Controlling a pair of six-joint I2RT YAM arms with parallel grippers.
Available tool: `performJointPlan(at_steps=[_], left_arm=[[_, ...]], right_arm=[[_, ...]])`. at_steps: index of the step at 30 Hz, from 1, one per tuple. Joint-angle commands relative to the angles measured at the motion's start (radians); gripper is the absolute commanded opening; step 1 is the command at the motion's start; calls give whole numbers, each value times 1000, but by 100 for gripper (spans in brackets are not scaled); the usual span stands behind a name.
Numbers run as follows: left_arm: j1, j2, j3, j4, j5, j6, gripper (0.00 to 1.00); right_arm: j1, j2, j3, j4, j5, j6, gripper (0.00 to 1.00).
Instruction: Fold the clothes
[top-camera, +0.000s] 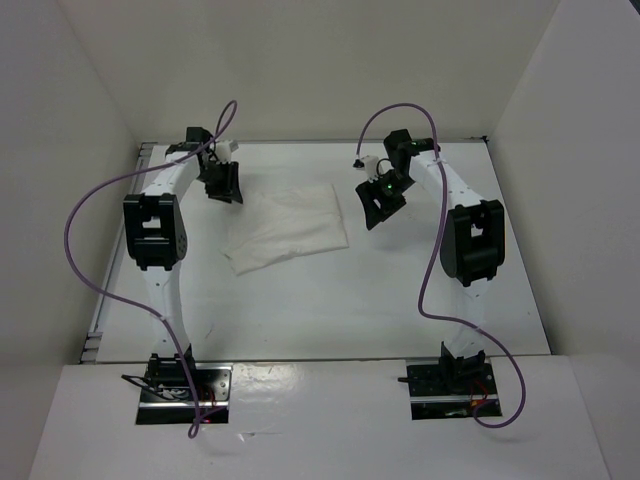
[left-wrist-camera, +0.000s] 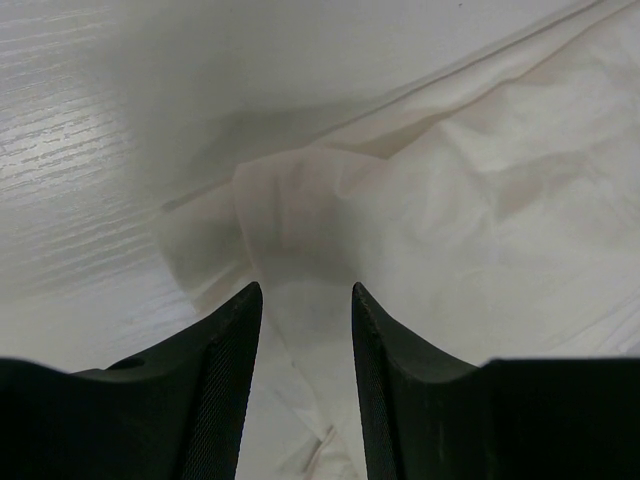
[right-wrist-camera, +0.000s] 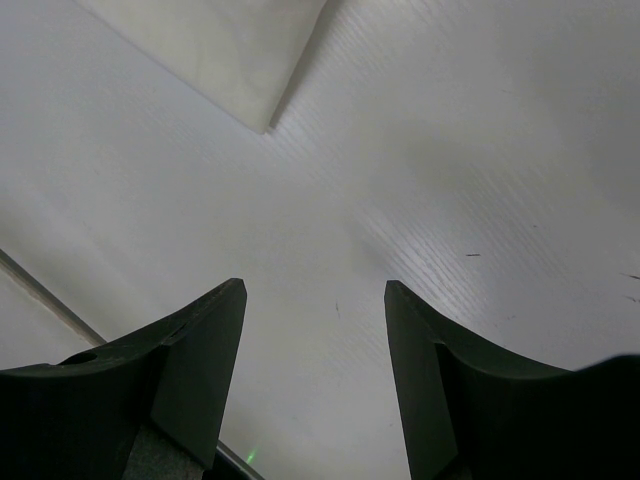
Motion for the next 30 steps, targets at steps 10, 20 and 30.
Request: performJointPlan(at_steps=[10, 20, 30], left_arm=[[-5, 81, 99, -8, -9, -4, 45], [-5, 61, 90, -17, -9, -4, 21], [-5, -44, 48, -45, -52, -4, 1]], right_arm=[[9, -52, 16, 6, 5, 9, 66], [9, -52, 25, 6, -4, 9, 66], [9, -32, 34, -3, -22, -1, 66]])
